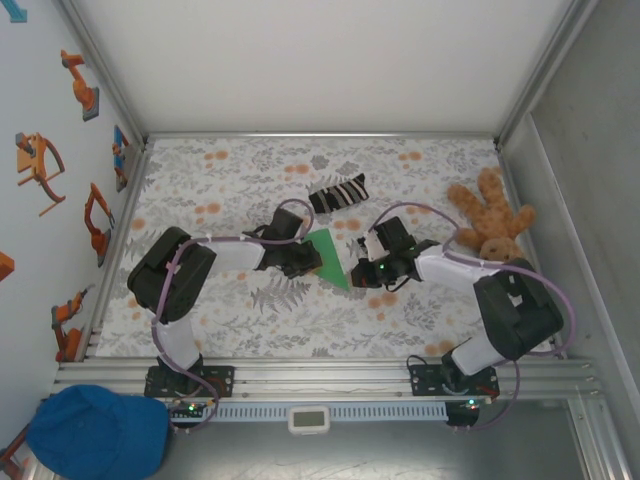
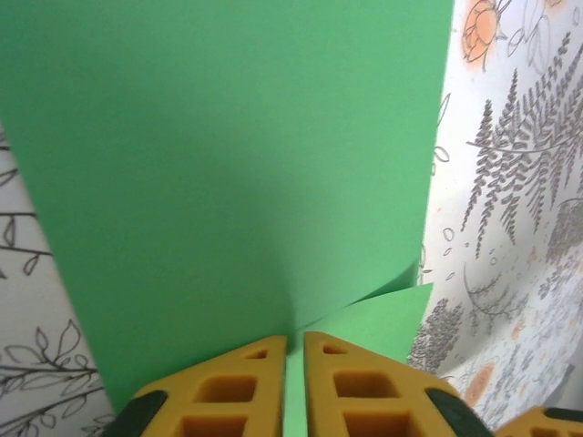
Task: Fold a paper plane with a square sheet of paper (pick it up from the middle)
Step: Third fold the triangle at the center of the table.
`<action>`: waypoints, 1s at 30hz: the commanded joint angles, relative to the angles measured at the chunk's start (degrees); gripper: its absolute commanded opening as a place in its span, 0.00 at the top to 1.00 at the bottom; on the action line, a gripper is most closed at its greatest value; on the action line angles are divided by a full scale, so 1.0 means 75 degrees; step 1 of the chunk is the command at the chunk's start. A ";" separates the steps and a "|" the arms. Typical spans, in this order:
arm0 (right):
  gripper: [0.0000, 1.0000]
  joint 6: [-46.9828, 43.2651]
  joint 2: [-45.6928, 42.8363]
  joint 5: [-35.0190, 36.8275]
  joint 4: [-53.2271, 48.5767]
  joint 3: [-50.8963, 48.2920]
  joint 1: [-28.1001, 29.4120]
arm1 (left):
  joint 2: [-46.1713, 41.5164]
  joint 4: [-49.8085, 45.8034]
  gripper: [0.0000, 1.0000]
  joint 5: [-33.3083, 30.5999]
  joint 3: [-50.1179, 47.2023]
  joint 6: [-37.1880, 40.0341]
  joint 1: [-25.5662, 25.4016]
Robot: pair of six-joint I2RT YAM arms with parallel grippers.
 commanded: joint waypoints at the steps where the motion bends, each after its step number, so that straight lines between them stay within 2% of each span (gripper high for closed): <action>1: 0.99 0.0365 -0.0017 0.0224 0.0576 0.0362 0.0008 | -0.0708 -0.0080 0.77 -0.0006 0.0179 -0.0024 0.0087; 5: 0.94 0.0528 0.0644 0.0114 0.0774 0.0930 0.0086 | -0.1287 0.0348 0.61 -0.0249 -0.0454 -0.0615 0.0213; 10: 0.91 0.0472 0.1191 0.0126 0.0674 0.1521 0.0318 | -0.1844 0.0807 0.55 -0.0485 -0.1473 -0.1340 0.0373; 15: 0.92 0.0419 0.1667 0.0157 0.0523 0.1817 0.0337 | -0.1992 0.1130 0.54 -0.0470 -0.1852 -0.1696 0.0317; 30: 0.90 0.0492 0.2643 0.0712 0.0124 0.2218 0.0337 | -0.1178 0.1454 0.55 -0.0258 -0.1578 -0.1926 0.0162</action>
